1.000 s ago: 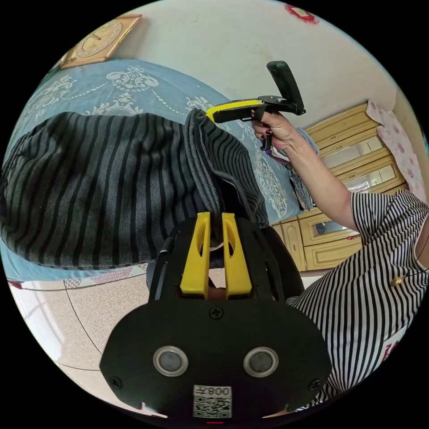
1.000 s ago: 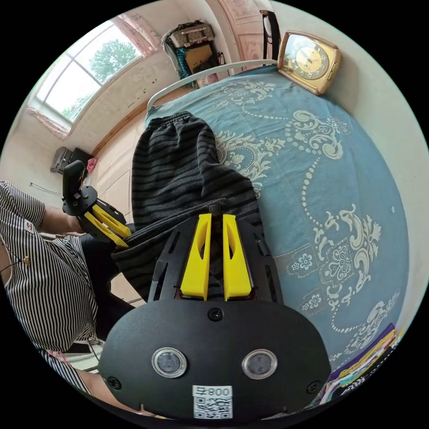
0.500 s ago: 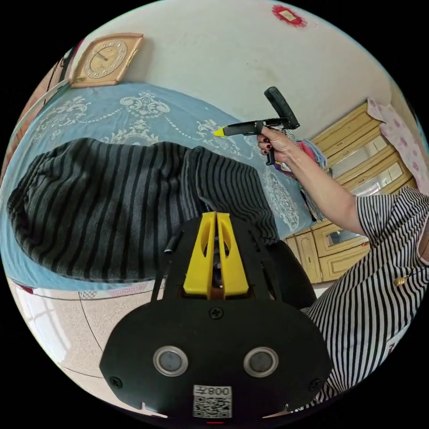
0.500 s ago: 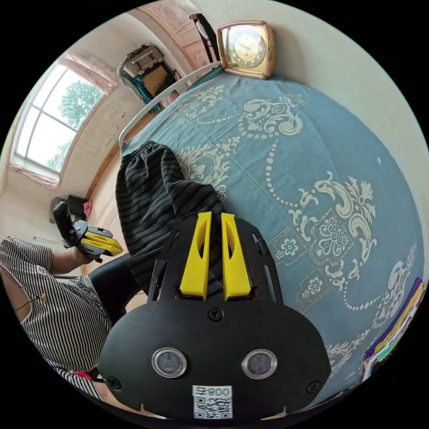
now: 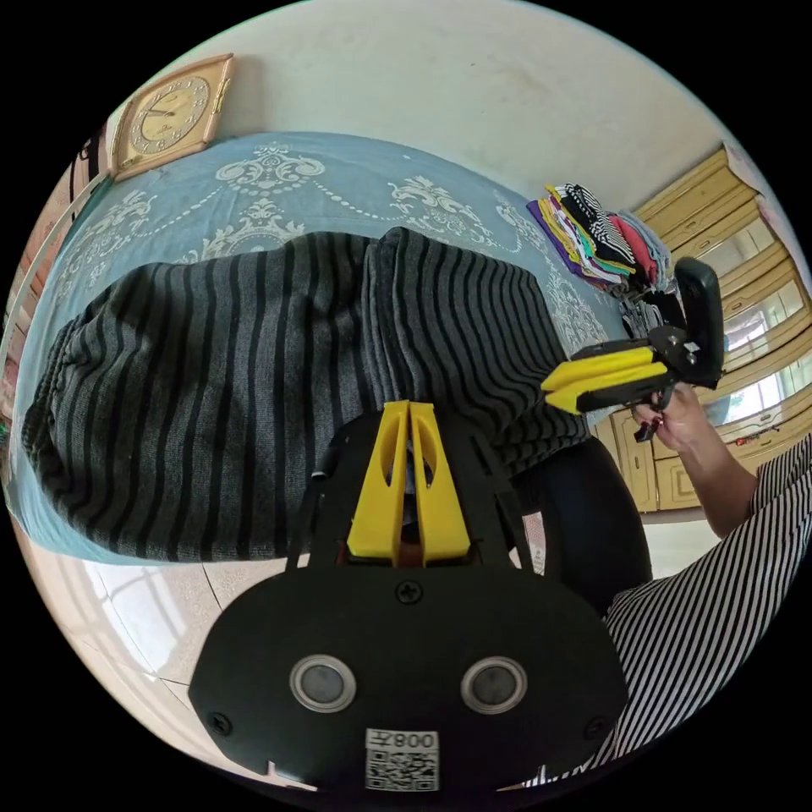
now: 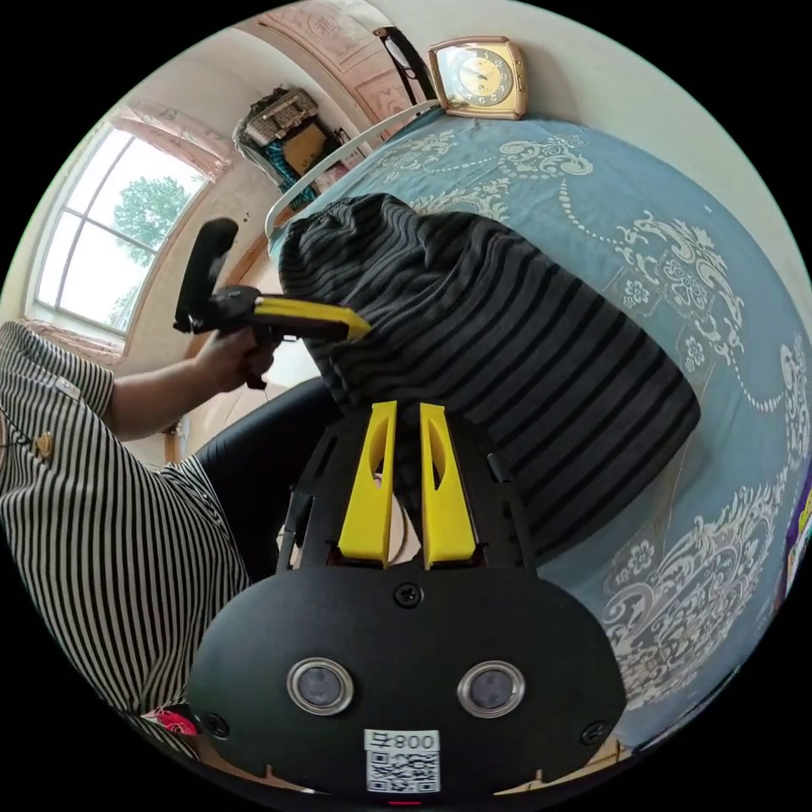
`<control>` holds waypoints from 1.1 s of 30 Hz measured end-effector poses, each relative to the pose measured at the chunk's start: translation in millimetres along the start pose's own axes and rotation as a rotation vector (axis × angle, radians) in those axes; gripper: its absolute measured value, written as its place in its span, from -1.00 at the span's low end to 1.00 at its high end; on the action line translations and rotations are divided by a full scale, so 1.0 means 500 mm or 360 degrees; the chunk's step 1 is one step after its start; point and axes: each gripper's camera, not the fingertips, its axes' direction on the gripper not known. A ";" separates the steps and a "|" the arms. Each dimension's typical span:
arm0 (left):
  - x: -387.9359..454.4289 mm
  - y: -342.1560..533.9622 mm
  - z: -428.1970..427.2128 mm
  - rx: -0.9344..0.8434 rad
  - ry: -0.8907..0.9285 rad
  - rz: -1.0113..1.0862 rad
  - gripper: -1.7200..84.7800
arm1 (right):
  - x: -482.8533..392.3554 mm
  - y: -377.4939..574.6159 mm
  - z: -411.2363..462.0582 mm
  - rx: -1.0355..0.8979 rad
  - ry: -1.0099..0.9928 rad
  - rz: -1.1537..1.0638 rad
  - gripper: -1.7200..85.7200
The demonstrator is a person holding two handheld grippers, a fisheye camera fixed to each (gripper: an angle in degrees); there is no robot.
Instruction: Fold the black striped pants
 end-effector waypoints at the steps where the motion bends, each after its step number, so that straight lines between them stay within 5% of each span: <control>1: 0.015 -0.003 -0.014 0.0048 0.0012 0.0022 -0.96 | -0.010 0.014 0.002 -0.0014 0.0052 -0.0004 -0.82; 7: 0.081 -0.031 0.000 -0.0021 0.0033 0.0163 -0.96 | -0.063 0.063 0.078 -0.0204 0.0346 -0.0113 -0.87; 13: 0.106 -0.054 -0.002 -0.0061 -0.0068 0.0180 -0.96 | -0.096 0.108 0.033 -0.0204 0.0252 -0.0264 -0.93; 18: 0.177 -0.055 0.010 -0.0110 0.0168 0.0398 -0.96 | -0.052 0.142 0.064 -0.0271 0.0053 -0.0217 -0.94; 22: 0.224 -0.038 0.069 -0.0296 -0.0220 0.0530 -0.96 | -0.049 0.144 0.062 -0.0303 0.0017 -0.0239 -0.94; 26: 0.219 -0.060 0.064 -0.0257 -0.0203 0.0395 -0.96 | -0.036 0.152 0.025 -0.0327 -0.0214 -0.0330 -0.95; 29: 0.236 -0.062 0.051 -0.0226 -0.0193 0.0398 -0.96 | -0.016 0.142 -0.007 -0.0230 -0.0397 -0.0352 -0.95; 33: 0.270 -0.053 0.021 -0.0134 -0.0224 0.0460 -0.96 | 0.041 0.074 -0.041 0.0101 -0.0235 -0.0189 -0.96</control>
